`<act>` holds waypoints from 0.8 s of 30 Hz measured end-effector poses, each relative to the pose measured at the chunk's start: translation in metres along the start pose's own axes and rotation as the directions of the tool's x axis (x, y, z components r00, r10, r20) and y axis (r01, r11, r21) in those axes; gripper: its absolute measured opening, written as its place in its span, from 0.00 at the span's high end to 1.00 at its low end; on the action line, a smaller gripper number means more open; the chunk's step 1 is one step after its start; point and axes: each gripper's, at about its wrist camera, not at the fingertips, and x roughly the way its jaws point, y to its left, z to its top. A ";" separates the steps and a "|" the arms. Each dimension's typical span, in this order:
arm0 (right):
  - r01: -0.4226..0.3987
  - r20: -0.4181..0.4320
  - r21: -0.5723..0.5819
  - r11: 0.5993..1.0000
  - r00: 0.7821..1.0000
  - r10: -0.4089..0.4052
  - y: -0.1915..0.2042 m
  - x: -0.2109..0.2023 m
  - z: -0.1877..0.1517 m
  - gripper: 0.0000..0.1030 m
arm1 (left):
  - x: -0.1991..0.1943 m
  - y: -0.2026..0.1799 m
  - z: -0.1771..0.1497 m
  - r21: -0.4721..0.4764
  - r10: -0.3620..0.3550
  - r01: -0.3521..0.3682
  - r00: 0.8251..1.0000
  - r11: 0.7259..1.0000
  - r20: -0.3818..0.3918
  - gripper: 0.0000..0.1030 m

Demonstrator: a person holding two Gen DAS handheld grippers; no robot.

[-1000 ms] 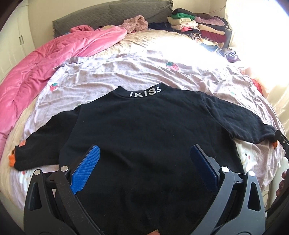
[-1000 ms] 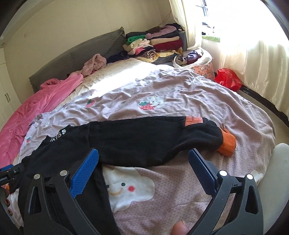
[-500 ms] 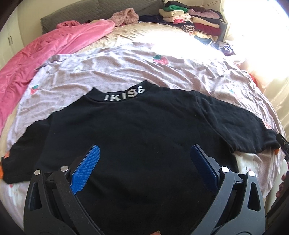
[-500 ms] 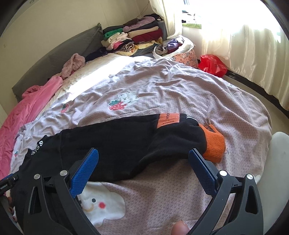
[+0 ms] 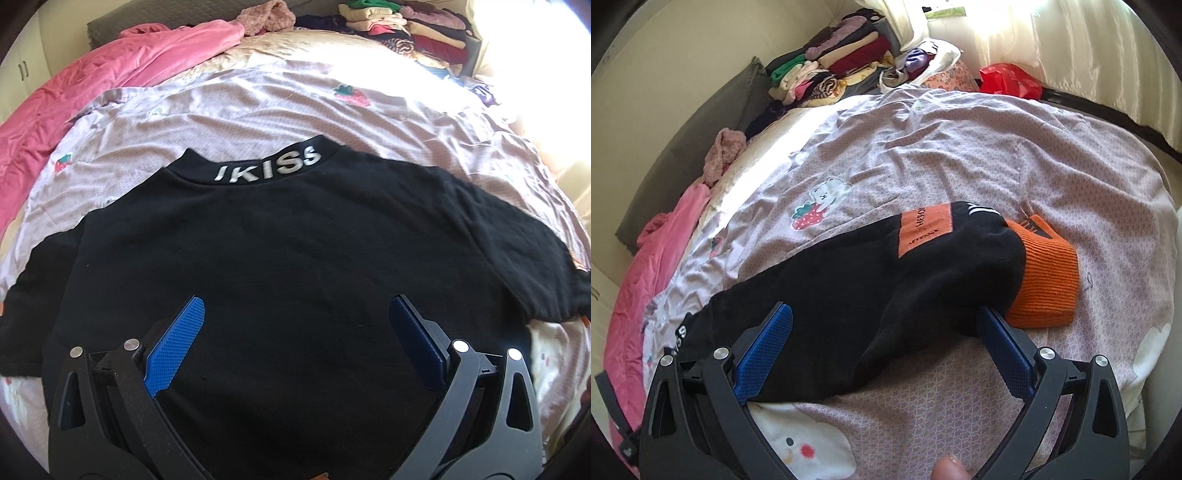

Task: Fold small clothes
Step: 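Move the right tool toward the orange cuff of a sleeve, then grasp the orange cuff with the right tool and lift it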

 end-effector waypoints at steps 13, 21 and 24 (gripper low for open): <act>-0.011 0.043 0.155 0.988 0.999 0.005 -0.033 -0.002 0.000 0.04 | 0.026 0.037 0.000 -0.074 0.013 -0.013 1.000 0.997 -0.007 0.09; -0.046 0.103 0.247 0.968 0.995 0.021 -0.048 0.015 0.034 0.56 | 0.018 0.045 -0.003 -0.084 -0.012 0.014 1.000 0.996 0.024 0.09; -0.099 0.132 0.214 0.972 0.989 0.071 -0.042 0.013 0.042 0.77 | 0.009 0.051 -0.003 -0.106 -0.032 0.036 0.998 0.994 0.046 0.09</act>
